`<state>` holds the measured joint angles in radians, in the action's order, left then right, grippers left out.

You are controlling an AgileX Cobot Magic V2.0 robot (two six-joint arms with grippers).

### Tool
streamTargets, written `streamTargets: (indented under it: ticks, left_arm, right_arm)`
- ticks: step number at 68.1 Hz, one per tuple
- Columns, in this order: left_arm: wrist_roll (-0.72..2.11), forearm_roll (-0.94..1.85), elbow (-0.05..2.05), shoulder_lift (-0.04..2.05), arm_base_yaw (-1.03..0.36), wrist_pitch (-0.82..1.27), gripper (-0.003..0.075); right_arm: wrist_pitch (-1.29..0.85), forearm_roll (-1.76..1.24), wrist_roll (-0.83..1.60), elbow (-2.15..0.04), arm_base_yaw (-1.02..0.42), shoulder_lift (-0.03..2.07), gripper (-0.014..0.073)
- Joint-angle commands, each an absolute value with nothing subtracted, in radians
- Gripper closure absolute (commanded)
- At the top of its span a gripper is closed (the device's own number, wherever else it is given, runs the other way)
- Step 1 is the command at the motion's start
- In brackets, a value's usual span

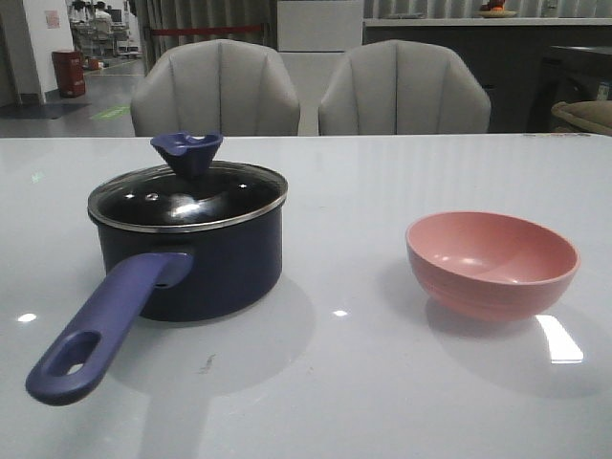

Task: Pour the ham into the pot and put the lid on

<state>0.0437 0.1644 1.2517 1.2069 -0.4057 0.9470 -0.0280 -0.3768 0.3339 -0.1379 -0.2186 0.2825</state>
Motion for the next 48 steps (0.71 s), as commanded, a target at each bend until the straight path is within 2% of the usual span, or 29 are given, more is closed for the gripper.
streamTargets:
  ticks: [1, 15, 31, 38, 40, 43, 44, 45, 46, 47, 48]
  left_arm:
    - [0.038, 0.196, 1.121, 1.040, -0.411, 0.817, 0.0158]
    - [0.038, 0.210, 0.797, 0.722, -0.411, 0.666, 0.0158]
    - [0.038, 0.213, 0.537, 0.397, -0.411, 0.524, 0.0162]
    - [0.038, 0.213, 0.462, 0.279, -0.411, 0.486, 0.0257]
    - [0.038, 0.213, 0.442, 0.251, -0.411, 0.478, 0.0304]
    - [0.038, 0.213, 0.421, 0.202, -0.411, 0.473, 0.0418]
    - [0.038, 0.213, 0.421, 0.202, -0.411, 0.473, 0.0418]
    - [0.038, 0.213, 0.412, 0.175, -0.411, 0.469, 0.0496]
    - [0.038, 0.213, 0.412, 0.175, -0.411, 0.469, 0.0496]
    - [0.038, 0.210, 0.407, 0.157, -0.411, 0.468, 0.0557]
    - [0.038, 0.210, 0.407, 0.157, -0.411, 0.468, 0.0557]
  right_arm:
    - [0.049, -0.375, 0.337, -0.166, -0.217, 0.288, 0.0444]
    - [0.049, -0.375, 0.337, -0.166, -0.217, 0.288, 0.0444]
    - [0.049, -0.375, 0.337, -0.166, -0.217, 0.288, 0.0444]
    - [0.049, -0.375, 0.337, -0.166, -0.217, 0.288, 0.0444]
    - [0.049, -0.375, 0.337, -0.166, -0.217, 0.288, 0.0444]
    - [0.049, -0.375, 0.337, -0.166, -0.217, 0.288, 0.0444]
    - [0.049, -0.375, 0.337, -0.166, -0.217, 0.288, 0.0444]
    - [0.049, -0.375, 0.337, -0.166, -0.217, 0.288, 0.0444]
    - [0.049, -0.375, 0.337, -0.166, -0.217, 0.288, 0.0444]
    - [0.049, -0.375, 0.337, -0.166, -0.217, 0.288, 0.0444]
    - [0.049, -0.375, 0.337, -0.166, -0.217, 0.288, 0.0444]
